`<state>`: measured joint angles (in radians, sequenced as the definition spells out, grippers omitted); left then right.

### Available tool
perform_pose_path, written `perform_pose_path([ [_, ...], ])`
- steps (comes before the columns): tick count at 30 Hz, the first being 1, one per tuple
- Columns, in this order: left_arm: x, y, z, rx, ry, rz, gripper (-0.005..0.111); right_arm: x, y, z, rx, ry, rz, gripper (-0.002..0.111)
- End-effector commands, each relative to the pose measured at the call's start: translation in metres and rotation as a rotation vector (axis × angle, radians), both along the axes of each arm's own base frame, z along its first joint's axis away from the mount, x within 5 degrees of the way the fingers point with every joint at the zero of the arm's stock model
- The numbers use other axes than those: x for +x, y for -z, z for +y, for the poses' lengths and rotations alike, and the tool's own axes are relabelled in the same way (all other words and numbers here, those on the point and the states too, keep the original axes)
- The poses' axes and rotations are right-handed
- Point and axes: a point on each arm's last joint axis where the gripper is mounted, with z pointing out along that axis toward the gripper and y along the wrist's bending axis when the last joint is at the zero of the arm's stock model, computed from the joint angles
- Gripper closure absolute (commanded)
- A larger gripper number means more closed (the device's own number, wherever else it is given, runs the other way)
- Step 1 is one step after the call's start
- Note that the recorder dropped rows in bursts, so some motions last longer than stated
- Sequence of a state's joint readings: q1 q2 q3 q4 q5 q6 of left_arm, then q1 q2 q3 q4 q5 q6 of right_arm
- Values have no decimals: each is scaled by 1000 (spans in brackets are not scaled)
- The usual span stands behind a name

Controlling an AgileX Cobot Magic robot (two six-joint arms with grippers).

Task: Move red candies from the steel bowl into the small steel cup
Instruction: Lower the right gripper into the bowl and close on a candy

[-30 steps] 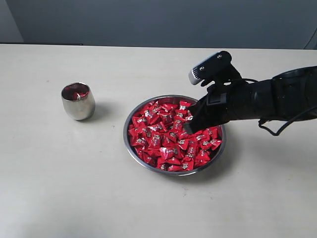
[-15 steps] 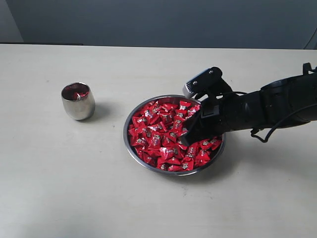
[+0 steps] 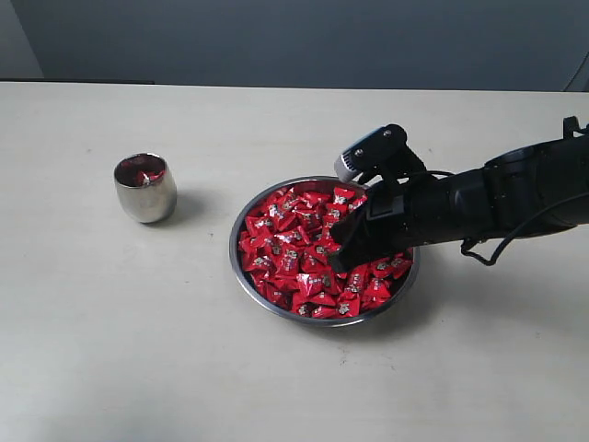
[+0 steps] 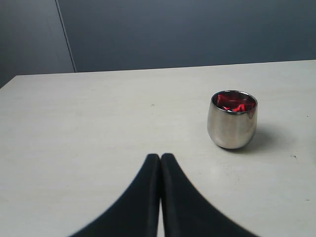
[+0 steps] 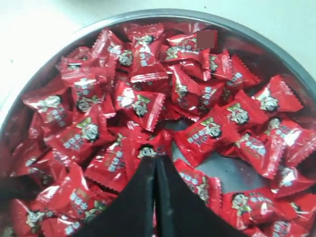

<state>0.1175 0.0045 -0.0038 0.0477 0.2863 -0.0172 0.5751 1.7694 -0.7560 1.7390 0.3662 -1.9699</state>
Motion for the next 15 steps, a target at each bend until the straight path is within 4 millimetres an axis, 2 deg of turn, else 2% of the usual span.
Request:
perform_pose_path([
  [1, 0, 1, 0, -4, -1, -3, 106, -5, -3, 5, 72, -44, 39, 103],
  [2, 0, 1, 0, -4, -1, -3, 106, -5, -3, 5, 70, -51, 38, 99],
  [6, 0, 1, 0, -4, -1, -3, 106, -3, -1, 2, 46, -16, 38, 64],
  [8, 0, 1, 0, -4, -1, -3, 106, -3, 0, 1, 41, 5, 54, 56],
  [11, 0, 1, 0, -4, -1, -3, 106, -4, 0, 2, 53, 24, 94, 59],
  [15, 0, 1, 0, -4, -1, -3, 106, -8, 0, 4, 73, 6, 141, 71],
])
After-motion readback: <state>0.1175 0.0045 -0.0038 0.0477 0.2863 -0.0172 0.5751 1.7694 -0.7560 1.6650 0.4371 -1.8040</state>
